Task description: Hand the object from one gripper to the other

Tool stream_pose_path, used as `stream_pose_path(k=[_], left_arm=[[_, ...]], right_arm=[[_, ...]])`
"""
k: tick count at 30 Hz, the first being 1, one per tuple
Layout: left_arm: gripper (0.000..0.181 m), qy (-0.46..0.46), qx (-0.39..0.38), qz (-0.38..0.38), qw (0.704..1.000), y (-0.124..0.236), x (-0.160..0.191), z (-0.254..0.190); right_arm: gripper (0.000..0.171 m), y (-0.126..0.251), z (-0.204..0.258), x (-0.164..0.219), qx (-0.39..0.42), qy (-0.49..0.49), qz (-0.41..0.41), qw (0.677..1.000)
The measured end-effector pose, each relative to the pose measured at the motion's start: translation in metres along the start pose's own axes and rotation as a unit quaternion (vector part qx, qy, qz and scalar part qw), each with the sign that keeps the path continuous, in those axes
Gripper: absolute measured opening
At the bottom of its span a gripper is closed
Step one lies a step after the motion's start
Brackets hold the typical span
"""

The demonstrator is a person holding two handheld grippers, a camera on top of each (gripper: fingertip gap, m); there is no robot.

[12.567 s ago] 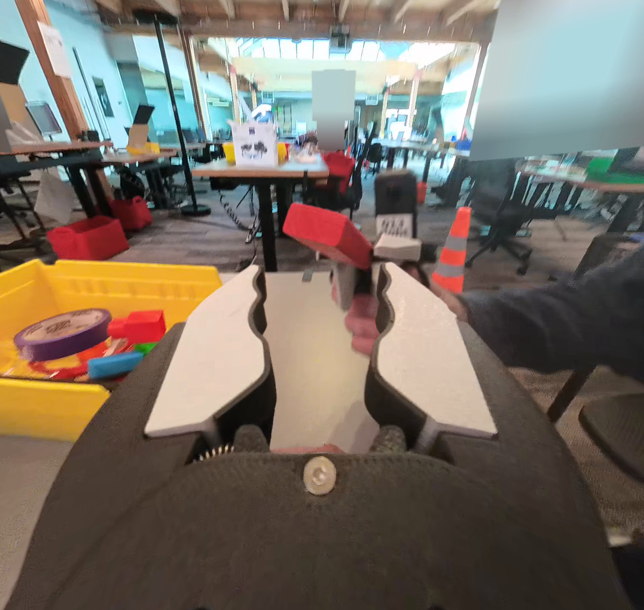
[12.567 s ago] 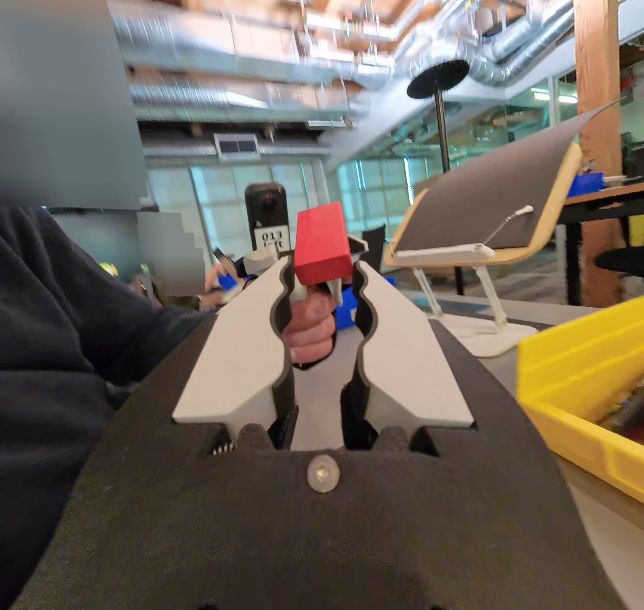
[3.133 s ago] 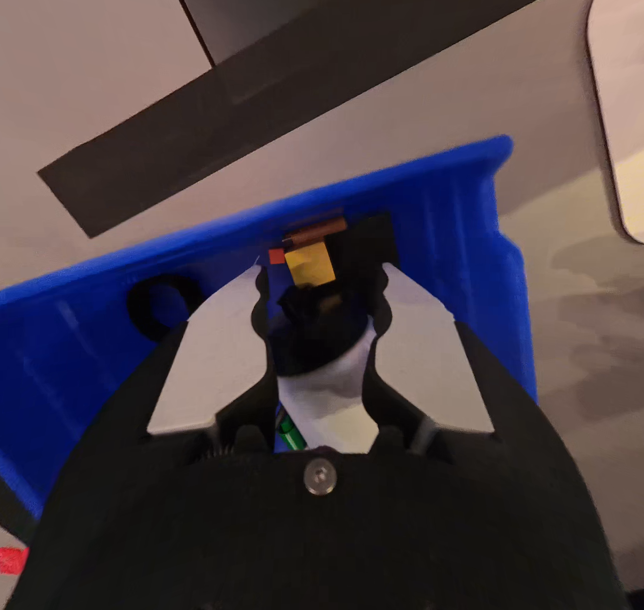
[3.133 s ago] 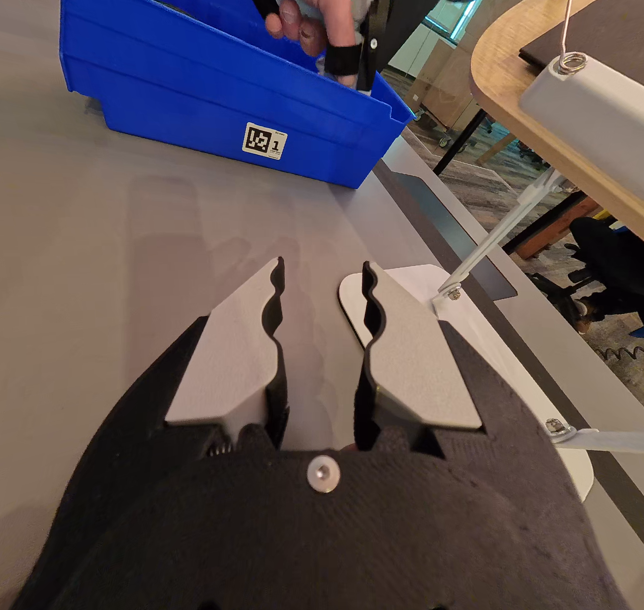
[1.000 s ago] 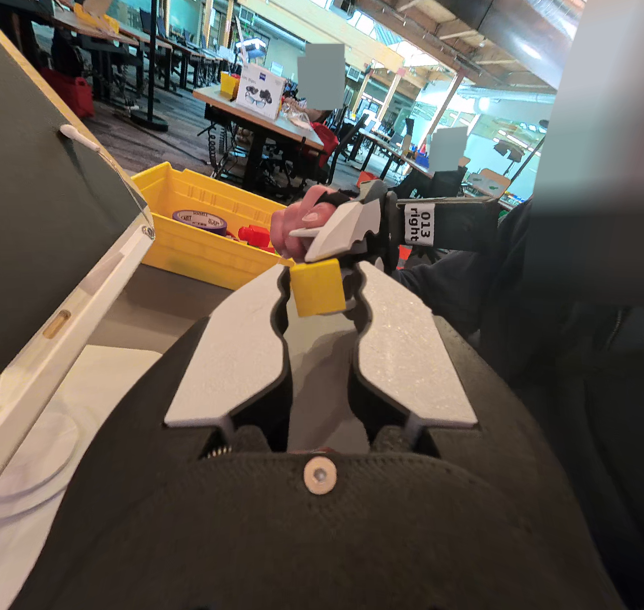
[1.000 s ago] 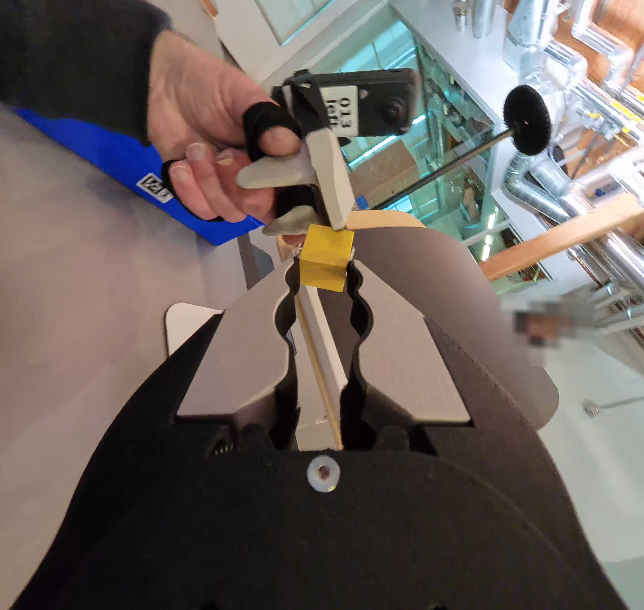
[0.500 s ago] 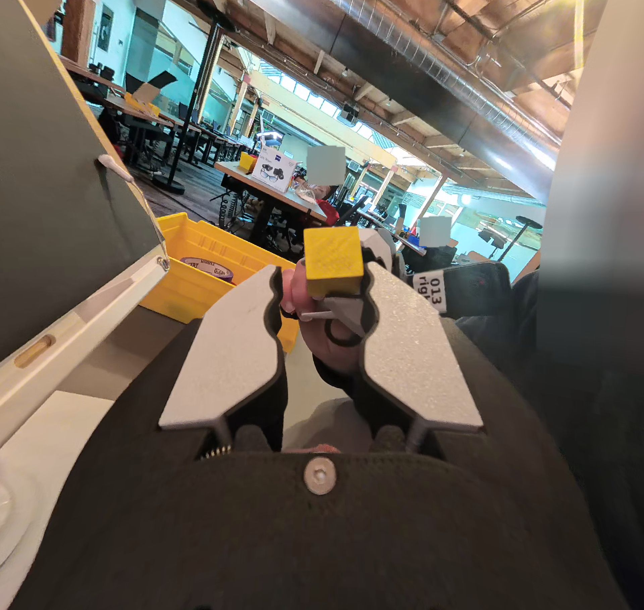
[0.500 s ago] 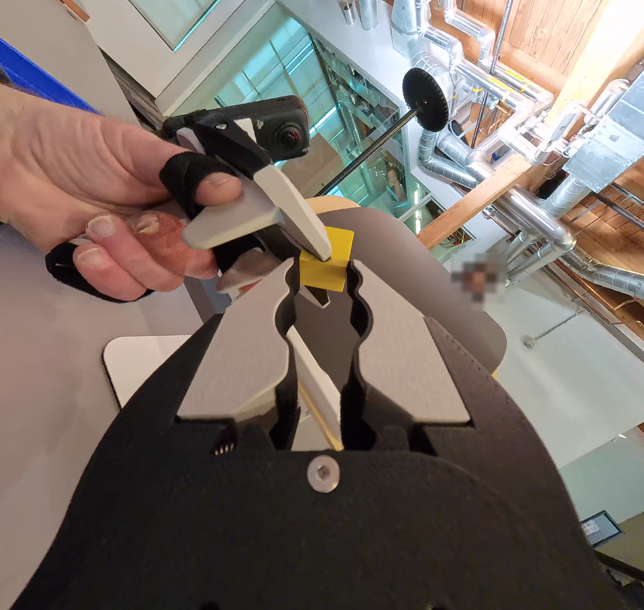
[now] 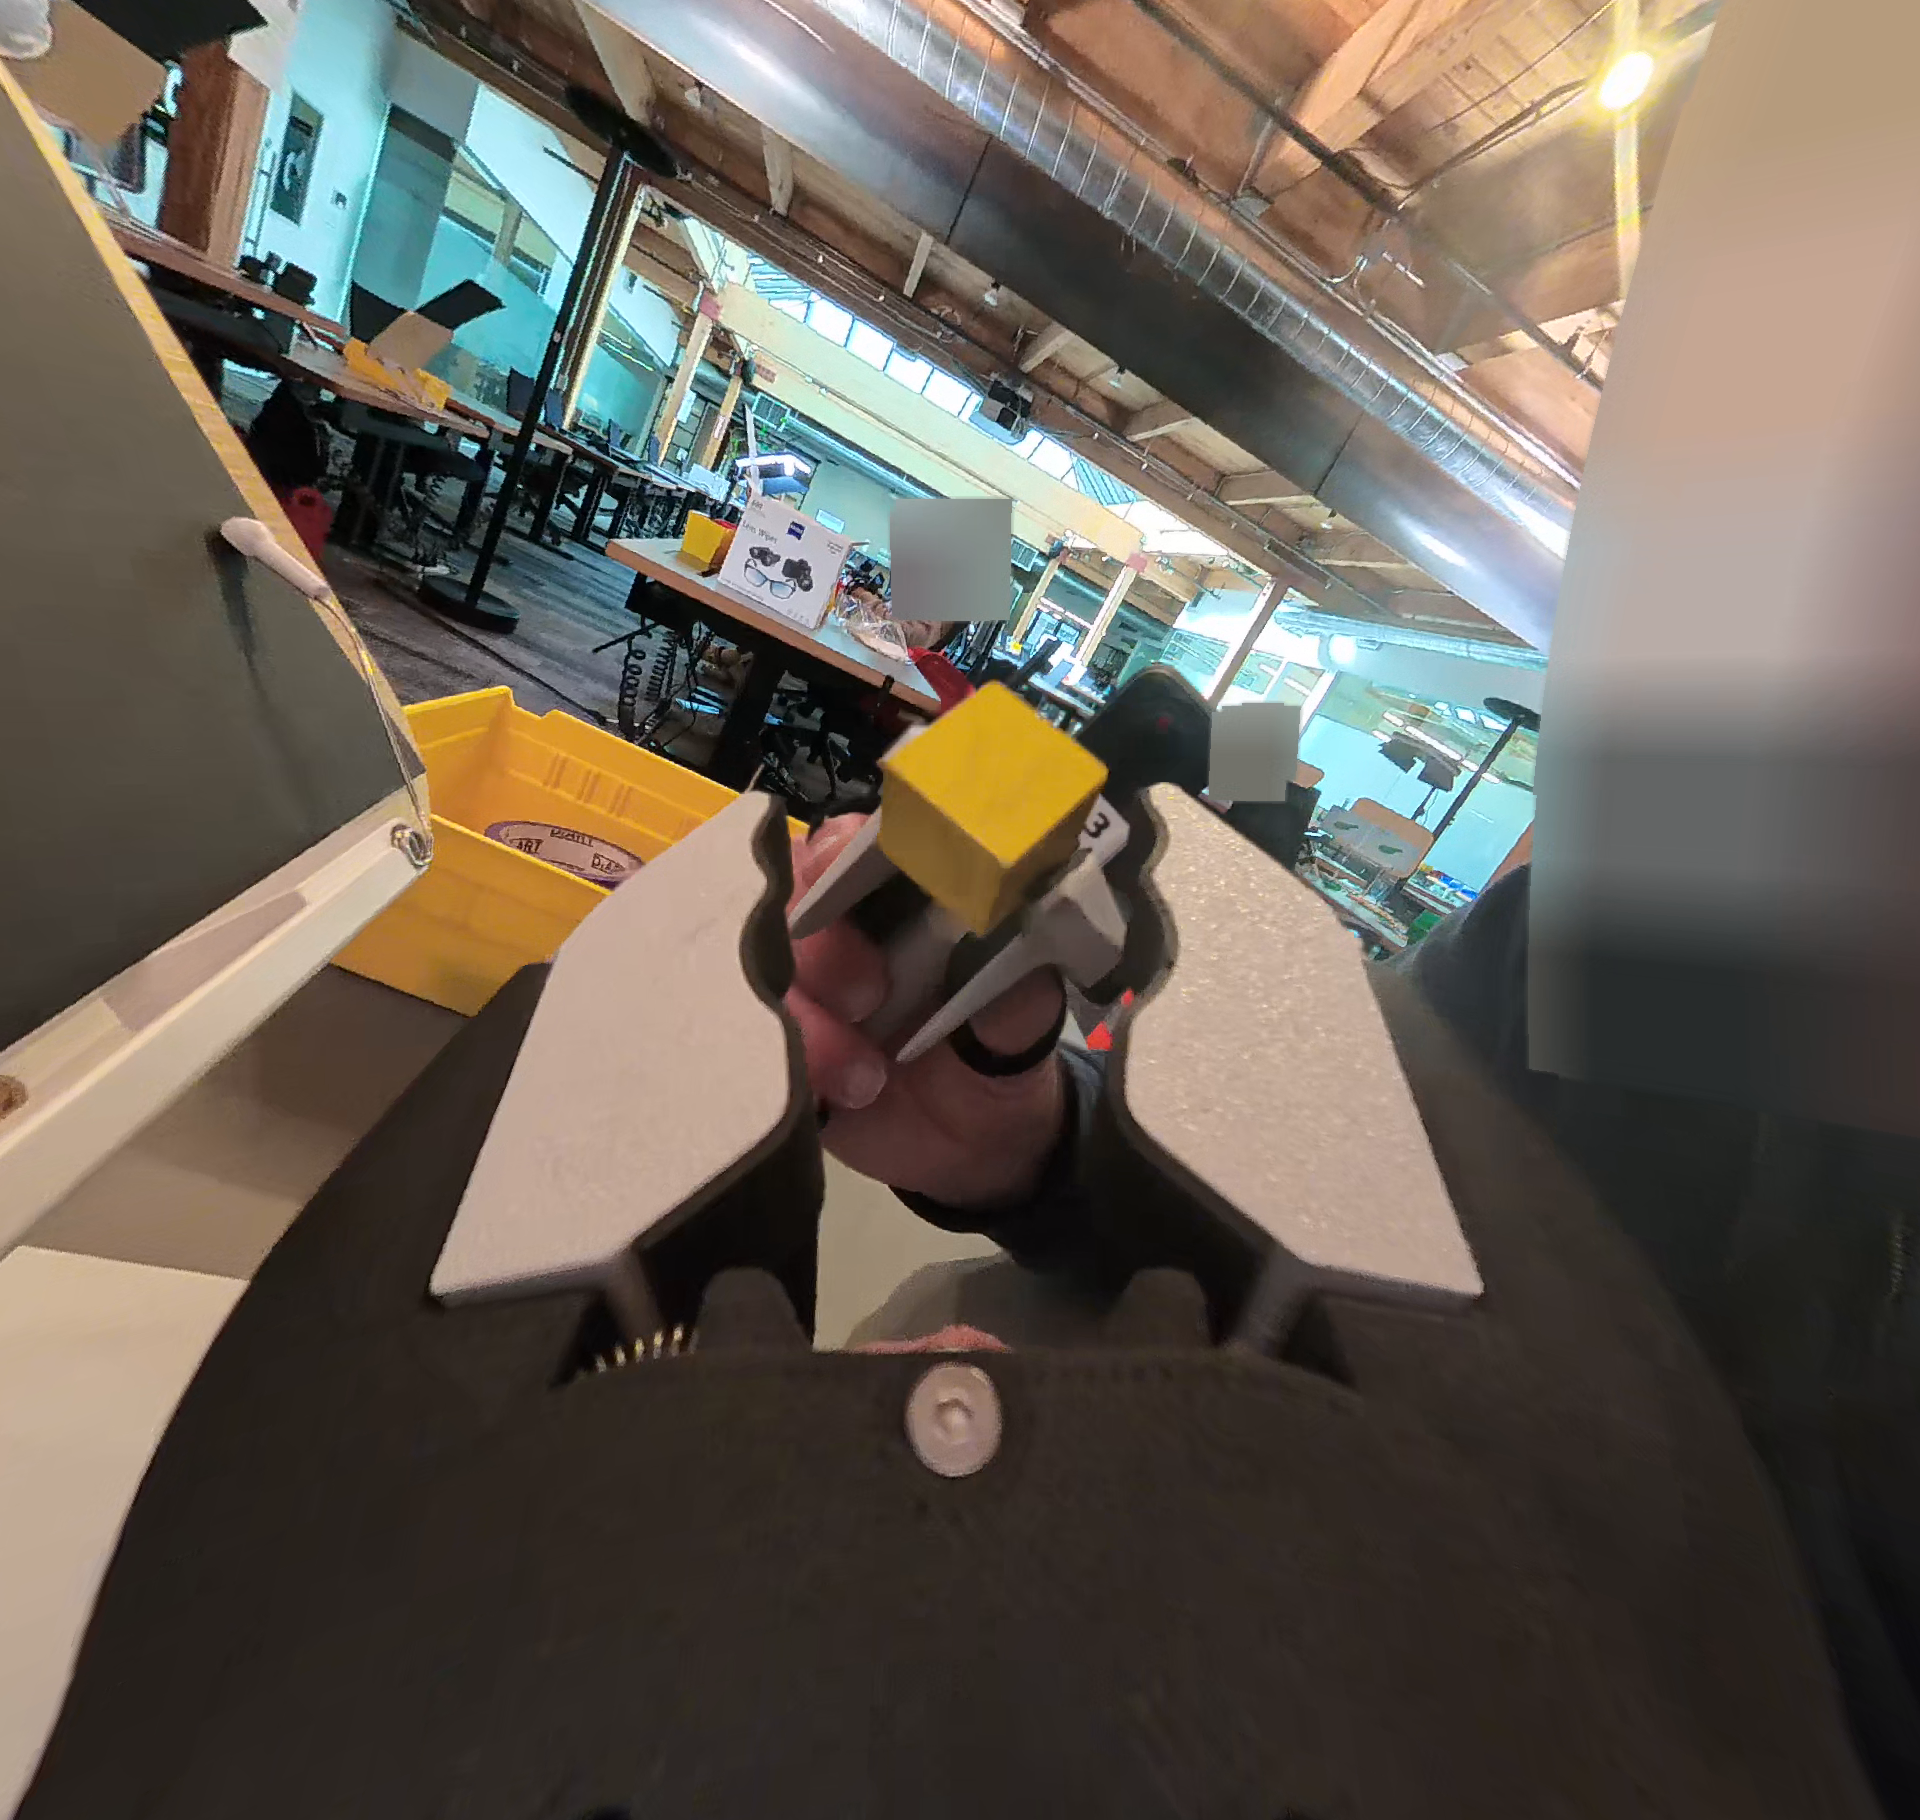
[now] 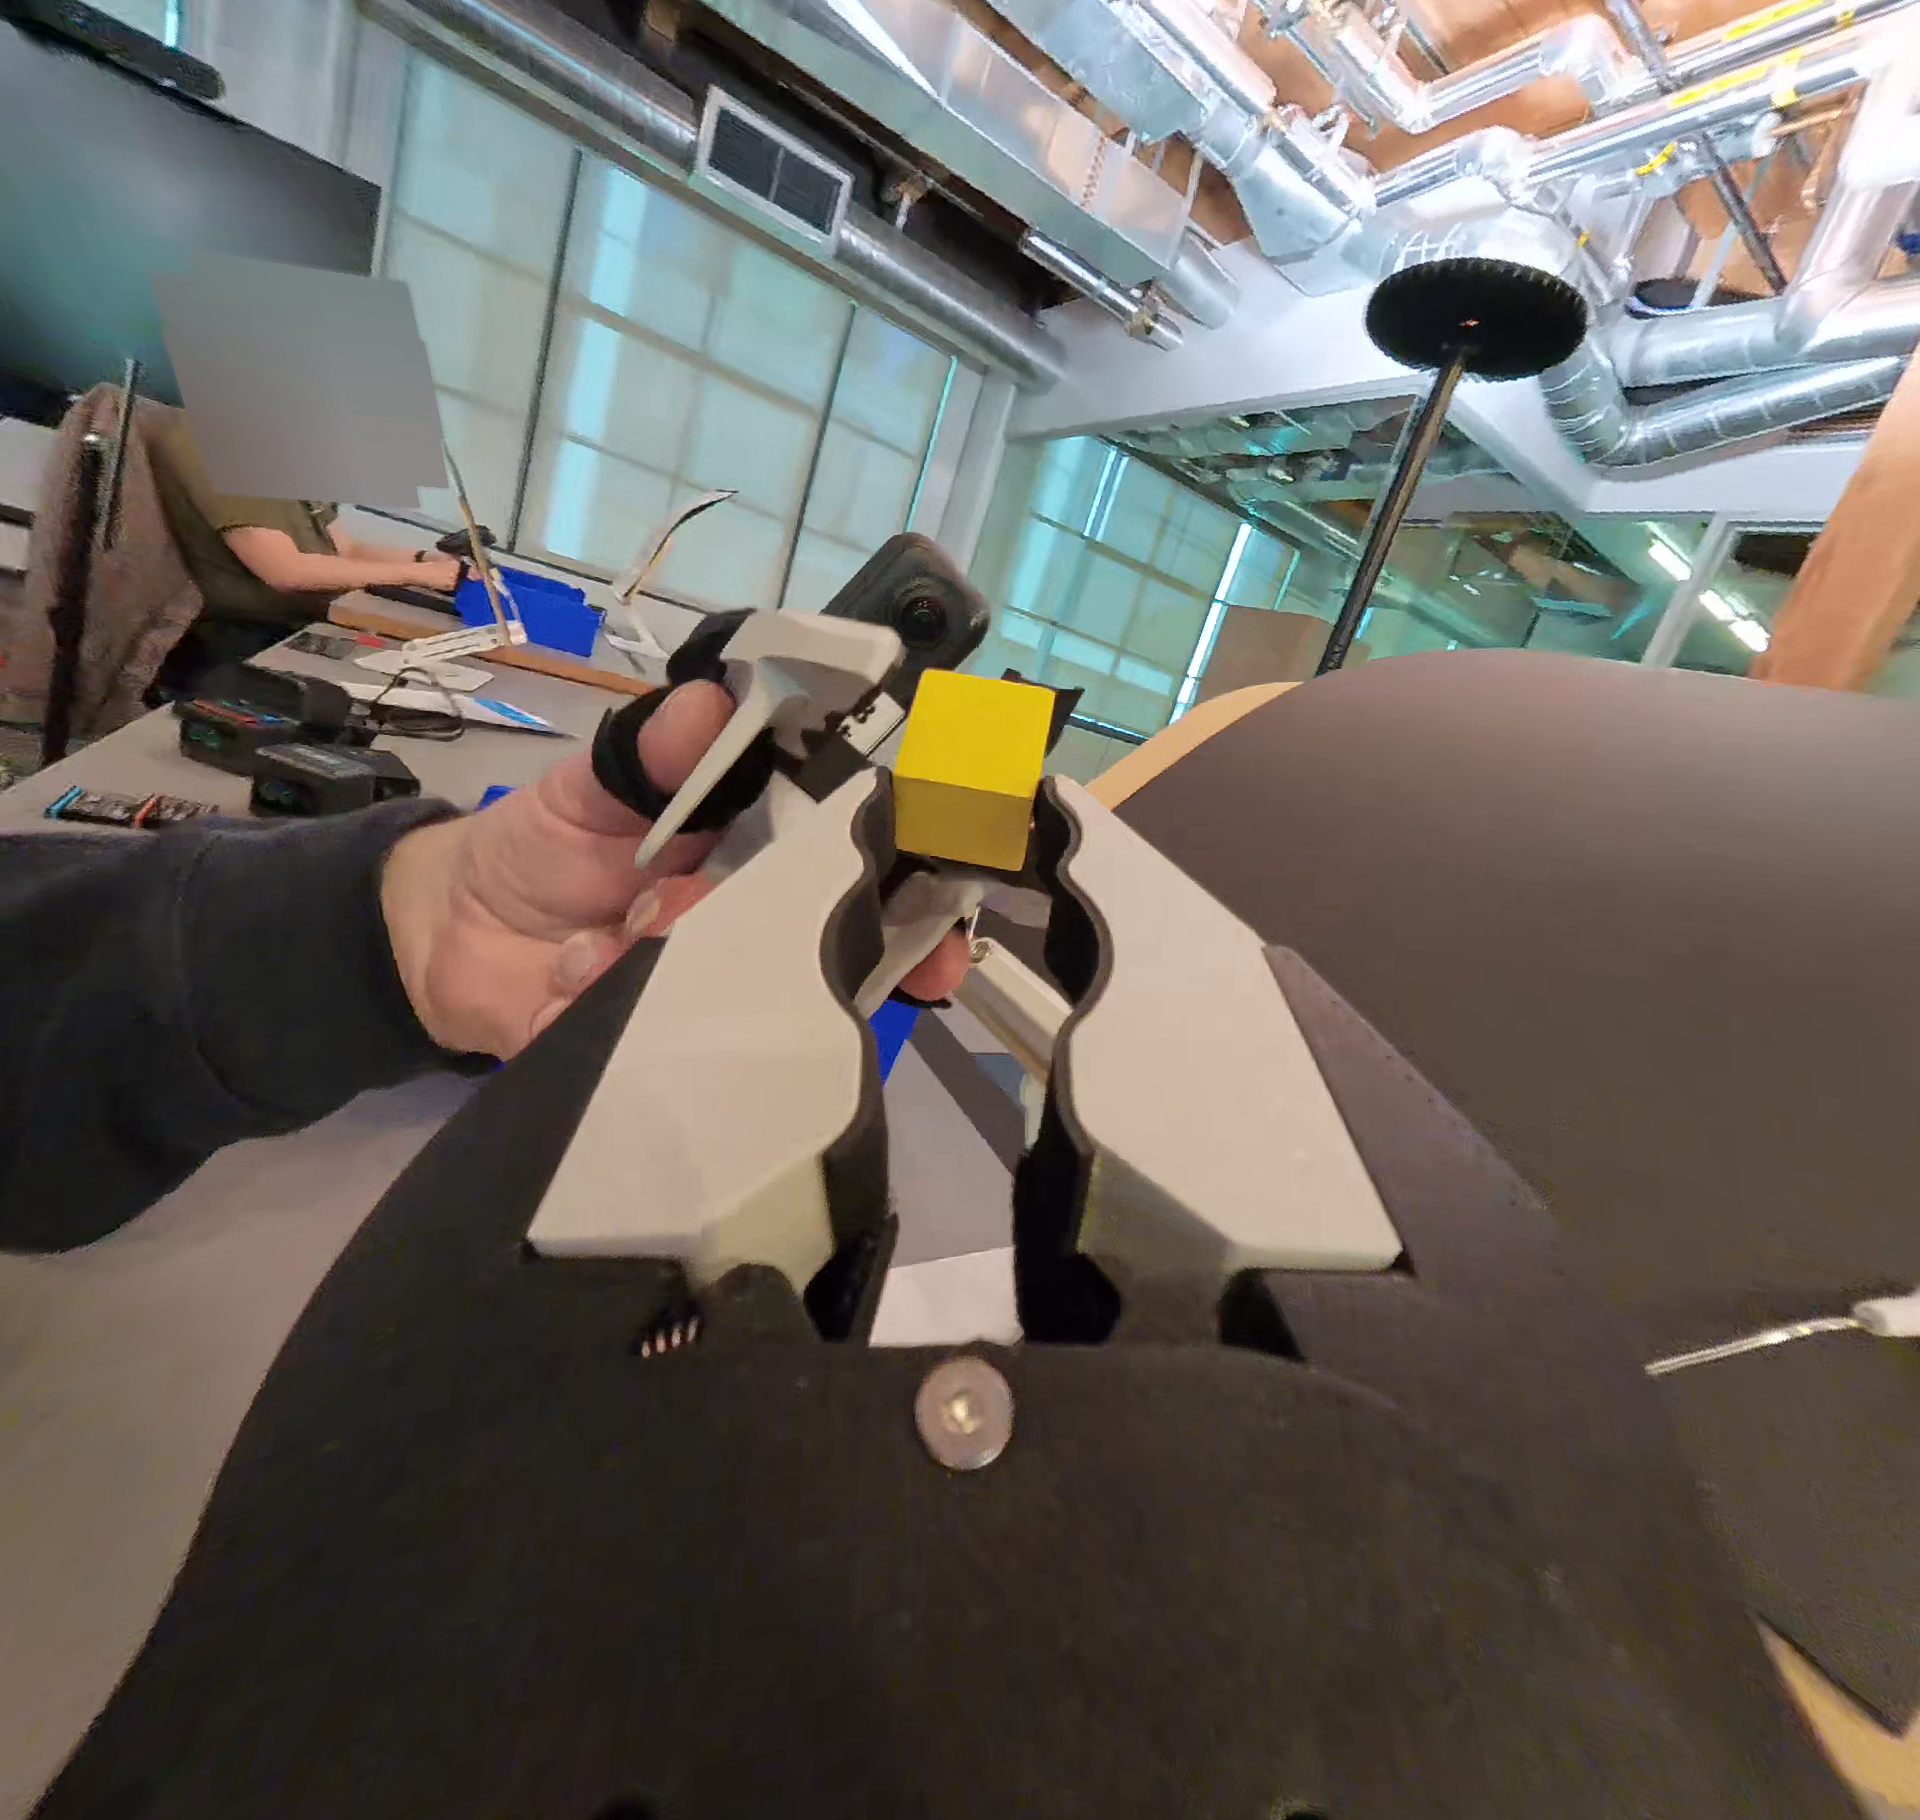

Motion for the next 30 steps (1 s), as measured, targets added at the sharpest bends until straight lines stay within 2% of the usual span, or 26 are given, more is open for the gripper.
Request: stream_pose_path(k=[4, 14, 17, 20, 23, 25, 27, 30], left_arm=[[0.041, 0.014, 0.004, -0.018, 1.0, -0.003, -0.002, 0.0], [0.039, -0.03, -0.061, -0.008, 0.998, -0.002, 0.0, 0.011], [0.039, -0.059, -0.086, -0.012, 0.994, 0.0, -0.003, 0.013], [0.039, -0.11, -0.147, -0.006, 0.983, 0.006, -0.007, 0.019], [0.039, -0.193, -0.242, 0.002, 0.951, 0.016, -0.014, 0.026], [0.039, -0.264, -0.306, 0.009, 0.915, 0.024, -0.021, 0.028], [0.039, -0.349, -0.377, 0.028, 0.858, 0.033, -0.027, 0.031], [0.039, -0.464, -0.437, 0.057, 0.768, 0.036, -0.028, 0.03]], right_arm=[[0.024, 0.001, 0.004, 0.01, -0.006, -0.004, 0.0, 1.0], [0.024, 0.002, 0.002, 0.018, -0.002, -0.009, 0.011, 1.0], [0.037, 0.003, -0.001, 0.019, 0.001, 0.0, 0.017, 1.0], [0.046, 0.006, -0.004, 0.024, -0.001, 0.032, 0.048, 0.998], [0.05, 0.01, -0.007, 0.027, -0.023, 0.068, 0.088, 0.994], [0.046, 0.013, -0.008, 0.027, -0.051, 0.054, 0.113, 0.991], [0.046, 0.015, -0.014, 0.025, -0.064, 0.0, 0.131, 0.989], [0.059, 0.018, -0.024, 0.02, -0.059, -0.064, 0.143, 0.986]])
Point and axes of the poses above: each gripper's, where its closed fingertips meet, y back along the fingers, x out of its underside, z = x × y across the jaws, the point moved 1 cm from there along y, back along the fingers, and after that the axes turned 15 degrees about y, right-handed, at the moved point
